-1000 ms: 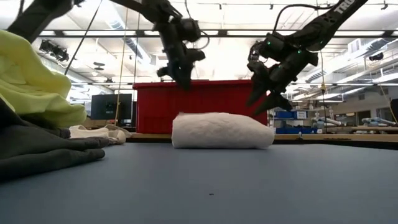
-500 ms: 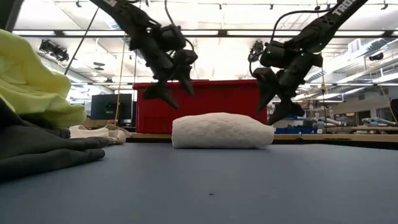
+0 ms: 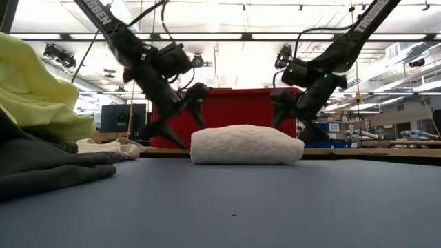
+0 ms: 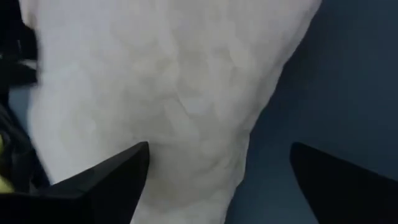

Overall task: Fold laundry
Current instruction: Stack the white blouse on top of the yellow shirt

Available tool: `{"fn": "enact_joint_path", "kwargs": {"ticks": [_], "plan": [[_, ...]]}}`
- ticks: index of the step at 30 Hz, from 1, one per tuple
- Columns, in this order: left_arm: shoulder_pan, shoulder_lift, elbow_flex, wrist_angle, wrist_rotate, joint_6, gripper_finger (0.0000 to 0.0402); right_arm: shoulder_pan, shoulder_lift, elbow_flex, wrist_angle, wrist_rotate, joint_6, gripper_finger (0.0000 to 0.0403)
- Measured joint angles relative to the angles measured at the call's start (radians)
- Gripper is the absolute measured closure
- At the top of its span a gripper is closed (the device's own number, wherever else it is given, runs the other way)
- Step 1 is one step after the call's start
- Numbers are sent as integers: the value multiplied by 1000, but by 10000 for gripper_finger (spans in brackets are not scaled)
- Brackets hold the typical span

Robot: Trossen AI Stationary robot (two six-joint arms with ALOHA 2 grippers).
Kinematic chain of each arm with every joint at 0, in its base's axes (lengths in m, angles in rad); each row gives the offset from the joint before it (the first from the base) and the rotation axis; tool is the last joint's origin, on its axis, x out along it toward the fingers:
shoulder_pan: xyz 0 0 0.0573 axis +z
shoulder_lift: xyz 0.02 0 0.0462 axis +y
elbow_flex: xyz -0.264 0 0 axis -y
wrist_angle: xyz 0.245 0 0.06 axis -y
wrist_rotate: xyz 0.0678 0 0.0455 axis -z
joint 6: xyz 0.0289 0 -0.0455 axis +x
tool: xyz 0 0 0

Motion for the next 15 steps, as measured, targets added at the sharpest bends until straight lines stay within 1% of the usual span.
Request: {"fn": "enact_joint_path", "kwargs": {"ticks": [3, 5, 9, 11, 13, 15], "plan": [[9, 26, -50, 66, -35, -52, 99, 21, 52, 0, 49, -10, 45, 16], [7, 64, -60, 132, -41, -55, 99, 36, 79, 0, 78, -25, 65, 18], [-13, 143, -45, 230, -28, -53, 99, 75, 104, 1, 129, -27, 115, 18], [-24, 174, -27, 245, -34, -51, 103, 96, 104, 1, 138, -19, 129, 19], [-32, 193, -14, 261, -34, -47, 117, 119, 105, 1, 149, -26, 131, 24], [-45, 206, -10, 289, -36, -6, 146, 141, 106, 0, 145, -21, 143, 40]]}}
